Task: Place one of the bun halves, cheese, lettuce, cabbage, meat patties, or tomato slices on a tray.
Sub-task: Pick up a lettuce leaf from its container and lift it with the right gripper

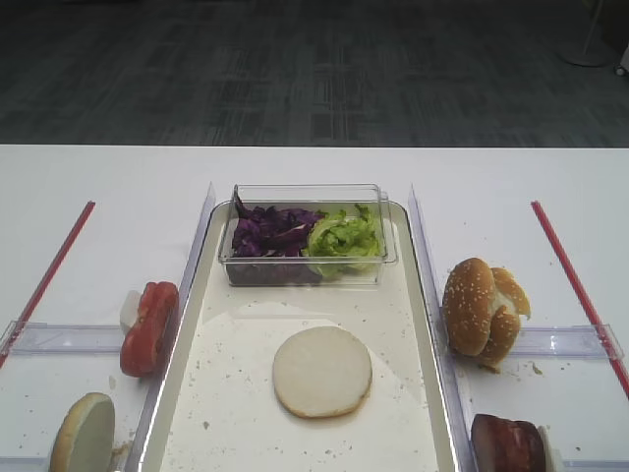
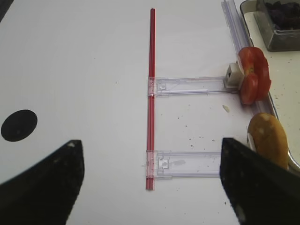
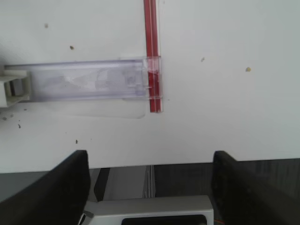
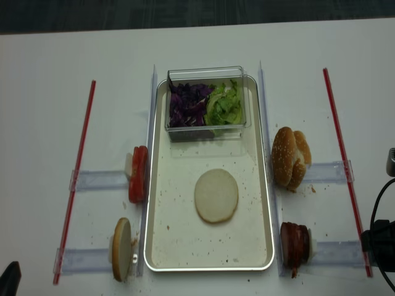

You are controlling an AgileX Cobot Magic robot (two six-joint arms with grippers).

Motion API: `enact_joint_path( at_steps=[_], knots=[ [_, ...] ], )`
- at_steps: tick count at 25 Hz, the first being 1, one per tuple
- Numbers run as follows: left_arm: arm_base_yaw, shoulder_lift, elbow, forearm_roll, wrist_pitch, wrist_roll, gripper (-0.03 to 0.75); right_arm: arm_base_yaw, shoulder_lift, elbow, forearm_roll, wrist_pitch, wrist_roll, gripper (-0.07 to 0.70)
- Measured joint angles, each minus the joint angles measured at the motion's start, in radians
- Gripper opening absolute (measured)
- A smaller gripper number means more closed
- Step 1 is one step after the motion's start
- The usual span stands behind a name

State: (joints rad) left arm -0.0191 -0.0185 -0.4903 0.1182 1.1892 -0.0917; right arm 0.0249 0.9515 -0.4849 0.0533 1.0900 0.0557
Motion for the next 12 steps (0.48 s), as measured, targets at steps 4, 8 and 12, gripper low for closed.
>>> enact_joint_path(
  at_steps=[4, 8, 12],
  knots=[
    [0.0, 0.0, 0.0, 0.0, 0.0, 0.0, 0.545, 0.0, 0.058, -0.025, 0.002, 0.034, 0.0, 0.562],
    [0.0, 0.0, 0.0, 0.0, 0.0, 0.0, 0.545, 0.0, 0.088, -0.028, 0.002, 0.04, 0.0, 0.562],
    [0.0, 0.0, 0.0, 0.0, 0.0, 0.0, 0.545, 0.0, 0.112, -0.031, 0.002, 0.022, 0.0, 0.562]
  ],
)
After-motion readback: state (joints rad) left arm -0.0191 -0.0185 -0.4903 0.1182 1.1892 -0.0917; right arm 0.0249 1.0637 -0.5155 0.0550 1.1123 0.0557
